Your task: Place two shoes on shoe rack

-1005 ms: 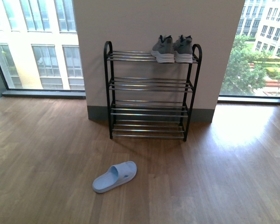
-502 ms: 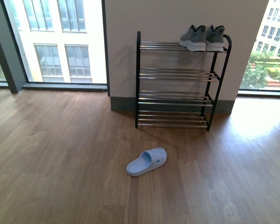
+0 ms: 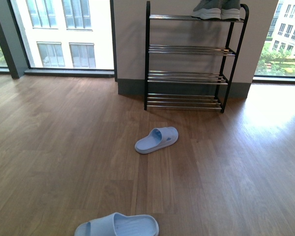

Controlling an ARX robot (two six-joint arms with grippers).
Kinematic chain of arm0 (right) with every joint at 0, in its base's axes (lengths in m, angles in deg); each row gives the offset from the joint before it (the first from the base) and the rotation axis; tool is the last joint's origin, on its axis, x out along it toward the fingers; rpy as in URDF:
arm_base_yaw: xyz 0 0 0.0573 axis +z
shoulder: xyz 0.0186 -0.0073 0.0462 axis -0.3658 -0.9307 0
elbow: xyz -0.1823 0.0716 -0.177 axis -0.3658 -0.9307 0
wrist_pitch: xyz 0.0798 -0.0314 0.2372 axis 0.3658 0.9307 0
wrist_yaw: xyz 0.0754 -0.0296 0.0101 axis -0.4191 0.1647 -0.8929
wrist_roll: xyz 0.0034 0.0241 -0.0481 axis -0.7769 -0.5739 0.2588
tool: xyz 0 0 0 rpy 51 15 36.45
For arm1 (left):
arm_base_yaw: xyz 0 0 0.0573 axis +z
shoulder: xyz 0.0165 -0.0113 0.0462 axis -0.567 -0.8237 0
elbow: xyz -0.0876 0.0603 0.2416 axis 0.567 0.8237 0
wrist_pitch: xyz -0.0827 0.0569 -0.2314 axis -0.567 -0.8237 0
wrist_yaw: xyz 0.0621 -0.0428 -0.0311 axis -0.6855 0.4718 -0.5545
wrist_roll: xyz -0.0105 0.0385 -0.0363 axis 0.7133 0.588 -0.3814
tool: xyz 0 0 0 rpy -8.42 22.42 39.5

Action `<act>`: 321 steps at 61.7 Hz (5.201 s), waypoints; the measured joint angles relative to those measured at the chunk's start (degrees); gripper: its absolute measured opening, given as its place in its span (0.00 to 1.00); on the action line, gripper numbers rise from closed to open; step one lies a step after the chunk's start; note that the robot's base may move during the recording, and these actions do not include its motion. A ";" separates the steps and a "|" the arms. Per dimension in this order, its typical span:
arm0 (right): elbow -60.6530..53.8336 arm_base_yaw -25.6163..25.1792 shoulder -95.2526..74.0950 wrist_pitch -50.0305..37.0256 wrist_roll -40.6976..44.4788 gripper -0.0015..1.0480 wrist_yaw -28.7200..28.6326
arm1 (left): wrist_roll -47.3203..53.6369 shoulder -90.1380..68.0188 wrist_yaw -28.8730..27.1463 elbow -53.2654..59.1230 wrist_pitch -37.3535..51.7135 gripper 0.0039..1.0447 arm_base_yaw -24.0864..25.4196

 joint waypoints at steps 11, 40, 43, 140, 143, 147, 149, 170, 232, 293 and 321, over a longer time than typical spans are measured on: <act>0.00 0.00 0.00 0.00 0.00 0.91 0.02 | 0.00 0.00 0.00 0.00 0.02 0.91 0.00; 0.00 0.00 -0.02 0.00 0.02 0.91 0.02 | 0.00 0.00 0.04 0.00 0.02 0.91 0.00; 0.00 0.00 -0.02 0.00 0.00 0.91 0.00 | 0.00 0.00 0.04 0.00 0.02 0.91 0.00; 0.00 0.00 0.00 0.00 0.00 0.91 0.02 | 0.00 0.00 0.04 0.00 0.02 0.91 0.00; 0.00 0.00 -0.02 0.00 0.00 0.91 0.02 | 0.00 0.00 0.04 0.00 0.02 0.91 0.00; 0.00 0.00 0.00 0.00 0.00 0.91 0.02 | 0.00 0.00 0.04 0.00 0.02 0.91 0.00; 0.00 0.00 0.00 0.00 0.02 0.91 0.02 | 0.00 0.00 0.04 0.00 0.02 0.91 0.00; 0.00 0.00 -0.07 0.00 0.00 0.91 0.02 | -21.94 -15.12 18.43 -7.58 -20.13 0.91 8.07; 0.00 0.00 -0.07 0.00 0.00 0.91 0.02 | -61.64 -128.21 7.54 -51.71 20.96 0.91 -15.54; 0.00 0.00 -0.07 0.00 0.00 0.91 0.02 | -76.50 -165.04 8.04 -81.94 9.94 0.91 -18.49; 0.00 0.00 -0.07 0.00 0.00 0.91 0.02 | -60.74 -165.24 -4.66 -85.46 1.14 0.91 -15.52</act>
